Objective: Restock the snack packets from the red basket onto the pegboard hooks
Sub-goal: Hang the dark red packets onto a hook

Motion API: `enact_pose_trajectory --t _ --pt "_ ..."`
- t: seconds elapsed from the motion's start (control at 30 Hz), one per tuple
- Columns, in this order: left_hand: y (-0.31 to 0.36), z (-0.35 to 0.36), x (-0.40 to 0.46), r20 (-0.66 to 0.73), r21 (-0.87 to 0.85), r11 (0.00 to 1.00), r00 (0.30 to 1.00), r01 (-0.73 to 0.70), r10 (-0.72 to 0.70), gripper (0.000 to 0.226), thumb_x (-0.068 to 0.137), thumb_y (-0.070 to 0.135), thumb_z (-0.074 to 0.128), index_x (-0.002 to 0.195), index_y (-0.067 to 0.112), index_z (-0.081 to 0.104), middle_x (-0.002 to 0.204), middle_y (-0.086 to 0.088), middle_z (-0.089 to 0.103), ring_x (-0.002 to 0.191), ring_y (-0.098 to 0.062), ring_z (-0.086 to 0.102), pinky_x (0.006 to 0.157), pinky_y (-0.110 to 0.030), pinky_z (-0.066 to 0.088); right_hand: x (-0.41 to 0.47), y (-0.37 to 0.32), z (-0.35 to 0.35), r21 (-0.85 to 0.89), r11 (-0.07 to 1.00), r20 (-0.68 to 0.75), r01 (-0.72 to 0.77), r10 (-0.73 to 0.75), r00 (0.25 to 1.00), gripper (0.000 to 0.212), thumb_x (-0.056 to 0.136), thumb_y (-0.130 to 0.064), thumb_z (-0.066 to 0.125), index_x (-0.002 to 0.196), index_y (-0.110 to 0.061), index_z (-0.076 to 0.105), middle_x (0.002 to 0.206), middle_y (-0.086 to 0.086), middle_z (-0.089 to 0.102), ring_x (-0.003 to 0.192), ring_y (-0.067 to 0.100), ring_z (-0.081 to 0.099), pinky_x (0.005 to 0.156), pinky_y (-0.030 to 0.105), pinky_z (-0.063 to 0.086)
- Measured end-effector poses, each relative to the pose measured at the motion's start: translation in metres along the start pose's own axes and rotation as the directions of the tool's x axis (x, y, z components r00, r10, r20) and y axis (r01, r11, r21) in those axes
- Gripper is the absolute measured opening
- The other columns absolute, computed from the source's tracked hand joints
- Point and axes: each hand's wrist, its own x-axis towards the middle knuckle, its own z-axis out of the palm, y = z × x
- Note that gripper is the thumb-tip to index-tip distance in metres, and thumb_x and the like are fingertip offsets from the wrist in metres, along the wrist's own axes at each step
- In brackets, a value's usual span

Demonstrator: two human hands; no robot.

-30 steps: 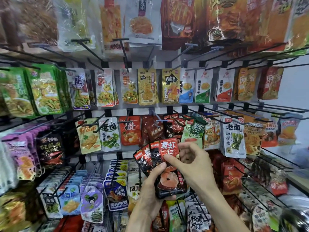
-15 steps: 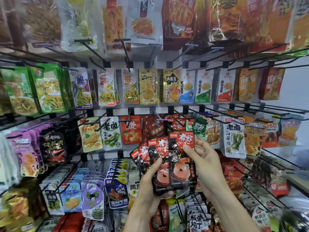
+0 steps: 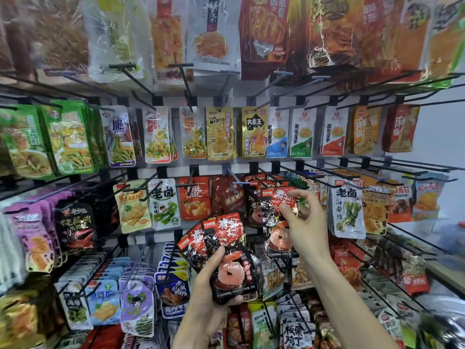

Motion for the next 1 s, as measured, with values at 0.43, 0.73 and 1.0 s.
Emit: enact_pose_trajectory --t 0.43,0.73,1.0 --pt "0.004 0.002 -0.001 0.039 -0.017 1.0 0.999 -0.012 0.012 0.035 0.073 0.046 0.077 0.079 0.012 0.085 0.082 -0.015 0.073 0.065 -0.025 0.065 0.039 -0.028 0.051 0.005 0.006 0.011 -0.18 0.979 0.013 0.09 -0.089 0.996 0.037 0.101 -0.02 0.065 0.124 -0.05 0.066 0.128 -0.037 0.059 0.075 -0.005 0.059 0.089 0.039 0.052" --pt "0.005 0.005 0.001 0.044 -0.014 1.0 0.999 0.001 -0.001 0.037 0.072 0.047 0.081 0.082 0.011 0.085 0.083 -0.013 0.071 0.066 -0.024 0.065 0.04 -0.031 0.053 0.044 0.001 0.049 -0.349 0.932 0.044 -0.095 0.118 0.992 0.035 0.101 -0.02 0.066 0.131 -0.035 0.057 0.099 -0.017 0.058 0.059 0.011 0.07 0.055 0.026 0.06" --pt "0.001 0.01 0.002 0.031 0.09 0.996 1.0 0.0 -0.003 0.029 0.08 0.046 0.076 0.078 0.018 0.086 0.082 -0.01 0.076 0.067 -0.022 0.069 0.045 -0.031 0.056 -0.028 -0.01 0.01 -0.208 0.978 0.017 -0.007 0.011 1.0 0.023 0.089 -0.042 0.078 0.107 -0.028 0.074 0.106 -0.013 0.073 0.094 -0.002 0.065 0.086 0.024 0.053"
